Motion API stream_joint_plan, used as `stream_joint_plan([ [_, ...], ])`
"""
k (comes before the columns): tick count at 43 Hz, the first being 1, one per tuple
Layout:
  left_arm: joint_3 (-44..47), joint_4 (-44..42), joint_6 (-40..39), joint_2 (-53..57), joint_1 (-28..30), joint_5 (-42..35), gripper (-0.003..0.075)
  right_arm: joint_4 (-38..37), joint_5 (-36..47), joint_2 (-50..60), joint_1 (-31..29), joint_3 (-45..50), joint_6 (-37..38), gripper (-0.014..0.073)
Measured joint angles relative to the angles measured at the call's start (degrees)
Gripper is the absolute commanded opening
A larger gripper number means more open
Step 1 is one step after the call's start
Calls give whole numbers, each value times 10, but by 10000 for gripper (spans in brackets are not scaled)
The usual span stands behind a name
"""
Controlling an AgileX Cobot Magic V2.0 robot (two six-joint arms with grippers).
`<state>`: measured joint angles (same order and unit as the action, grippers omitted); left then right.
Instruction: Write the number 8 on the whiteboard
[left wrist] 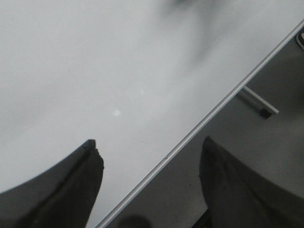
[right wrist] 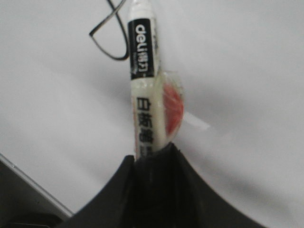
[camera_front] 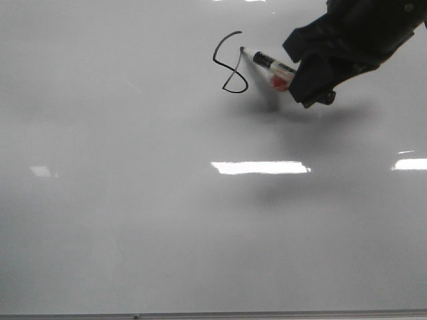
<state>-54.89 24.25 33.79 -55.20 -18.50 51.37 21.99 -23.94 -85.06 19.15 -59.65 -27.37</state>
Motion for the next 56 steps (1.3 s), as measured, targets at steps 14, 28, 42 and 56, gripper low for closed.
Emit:
stream_joint_plan([
  [14, 0, 2, 1, 0, 0, 0, 438, -1, -47, 16, 6, -39, -13, -59],
  [28, 0, 64, 143, -14, -52, 7, 476, 4, -235, 237, 38, 50, -159, -59],
  [42, -51, 77, 198, -113, -227, -11, 567, 70, -408, 291, 38, 52, -285, -59],
  [56, -141, 86, 204, -225, -306, -11, 566, 71, -415, 291, 38, 52, -295, -59],
])
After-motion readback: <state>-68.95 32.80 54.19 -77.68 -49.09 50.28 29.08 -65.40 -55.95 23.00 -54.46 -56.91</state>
